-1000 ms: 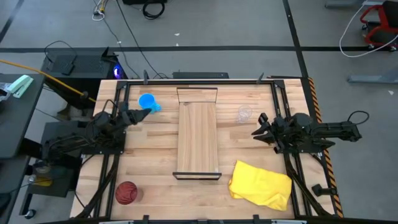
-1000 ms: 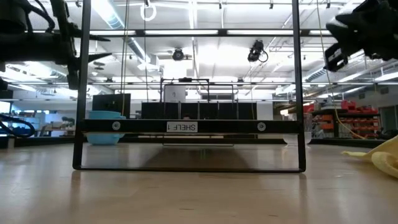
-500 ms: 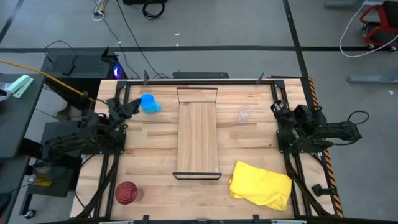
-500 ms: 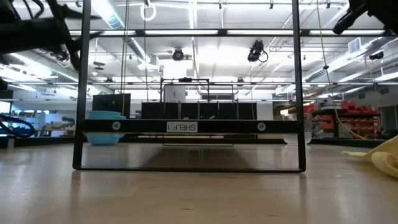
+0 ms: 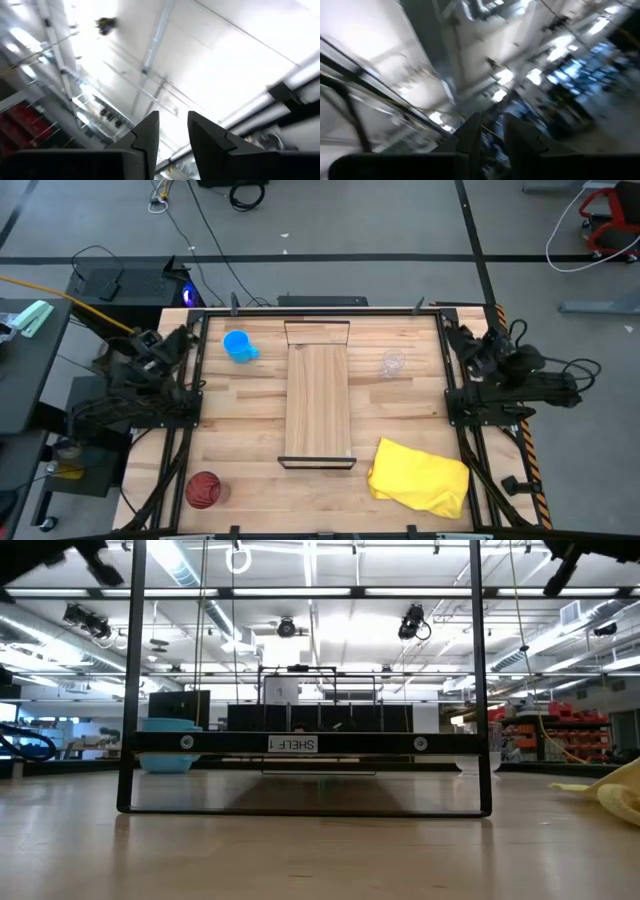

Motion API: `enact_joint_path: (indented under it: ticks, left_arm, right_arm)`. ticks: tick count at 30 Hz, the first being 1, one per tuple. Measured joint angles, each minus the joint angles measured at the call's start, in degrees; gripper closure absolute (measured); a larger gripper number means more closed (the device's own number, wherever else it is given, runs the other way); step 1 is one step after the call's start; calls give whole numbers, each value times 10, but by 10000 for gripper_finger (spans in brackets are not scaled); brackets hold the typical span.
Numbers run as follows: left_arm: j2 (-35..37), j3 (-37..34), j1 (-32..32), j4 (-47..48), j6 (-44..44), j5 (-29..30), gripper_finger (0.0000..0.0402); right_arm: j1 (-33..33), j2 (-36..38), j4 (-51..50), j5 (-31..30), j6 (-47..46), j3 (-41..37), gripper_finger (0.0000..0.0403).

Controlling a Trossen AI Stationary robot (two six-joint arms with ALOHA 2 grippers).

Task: Stack small to large cups/mugs on shelf
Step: Put the transparent mug on the shelf

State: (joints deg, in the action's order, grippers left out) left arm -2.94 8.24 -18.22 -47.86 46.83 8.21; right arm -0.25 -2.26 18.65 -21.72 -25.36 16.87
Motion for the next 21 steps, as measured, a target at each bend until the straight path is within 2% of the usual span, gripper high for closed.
enact_joint_path:
  ticks: [2, 4, 9, 12, 16, 21]
  left_arm:
    - [-8, 38, 0, 28, -42, -35, 292]
    - [-18, 84, 0, 106, -77, -55, 294]
    - [-67, 210, 0, 431, -151, -49, 300]
    - [-111, 270, 0, 565, -166, -32, 301]
    - [-162, 323, 0, 656, -189, -28, 299]
    - [-196, 360, 0, 703, -210, -18, 299]
  right_arm:
    - [0, -17, -129, -40, -2, 61, 311]
    - [0, -47, -245, -74, -9, 125, 309]
    - [0, -156, -475, -111, -32, 283, 306]
    - [0, -236, -610, -112, -42, 380, 306]
    - [-1, -348, -810, -127, -118, 500, 306]
    - [-32, -465, -1060, -134, -235, 609, 306]
